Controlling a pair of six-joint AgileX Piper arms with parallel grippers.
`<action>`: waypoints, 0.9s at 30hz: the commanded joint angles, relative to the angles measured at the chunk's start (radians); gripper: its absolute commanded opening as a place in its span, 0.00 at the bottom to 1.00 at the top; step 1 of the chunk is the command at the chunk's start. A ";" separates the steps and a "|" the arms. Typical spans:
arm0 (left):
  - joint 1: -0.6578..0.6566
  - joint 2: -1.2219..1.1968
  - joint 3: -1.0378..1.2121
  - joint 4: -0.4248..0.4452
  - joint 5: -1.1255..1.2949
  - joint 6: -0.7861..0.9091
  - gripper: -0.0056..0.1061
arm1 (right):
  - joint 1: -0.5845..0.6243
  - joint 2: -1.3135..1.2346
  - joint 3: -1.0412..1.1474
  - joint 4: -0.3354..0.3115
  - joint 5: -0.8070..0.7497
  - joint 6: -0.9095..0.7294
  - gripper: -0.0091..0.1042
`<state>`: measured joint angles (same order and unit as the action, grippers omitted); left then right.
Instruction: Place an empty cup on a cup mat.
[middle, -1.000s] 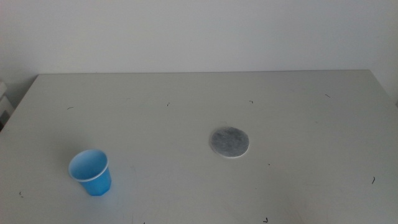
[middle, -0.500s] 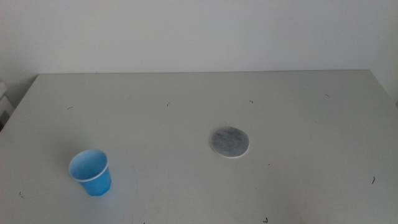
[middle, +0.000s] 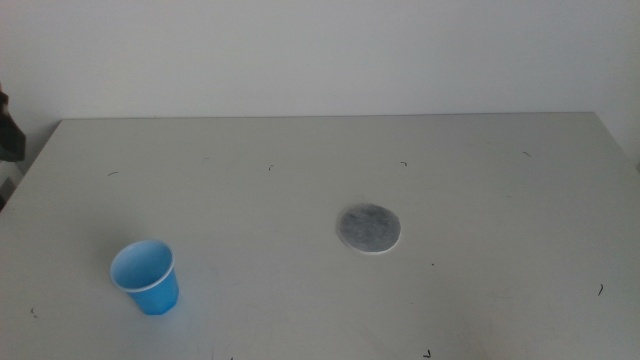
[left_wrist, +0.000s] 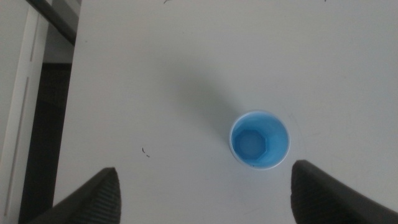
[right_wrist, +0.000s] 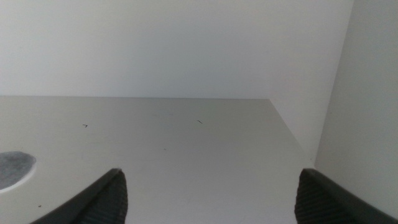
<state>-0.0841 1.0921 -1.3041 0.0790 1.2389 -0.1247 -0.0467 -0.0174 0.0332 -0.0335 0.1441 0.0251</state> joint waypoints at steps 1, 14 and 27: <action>-0.008 0.008 -0.032 -0.005 -0.027 -0.006 0.98 | 0.001 -0.019 -0.012 -0.009 -0.078 -0.008 0.91; -0.008 0.070 -0.029 -0.041 -0.026 -0.009 0.98 | 0.001 -0.019 -0.012 -0.009 -0.078 -0.008 0.91; -0.008 0.212 -0.029 -0.066 0.019 -0.008 0.98 | 0.001 -0.019 -0.012 -0.009 -0.078 -0.008 0.91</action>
<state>-0.0841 1.3119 -1.3041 0.0223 1.2490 -0.1247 -0.0467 -0.0174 0.0332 -0.0335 0.1441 0.0251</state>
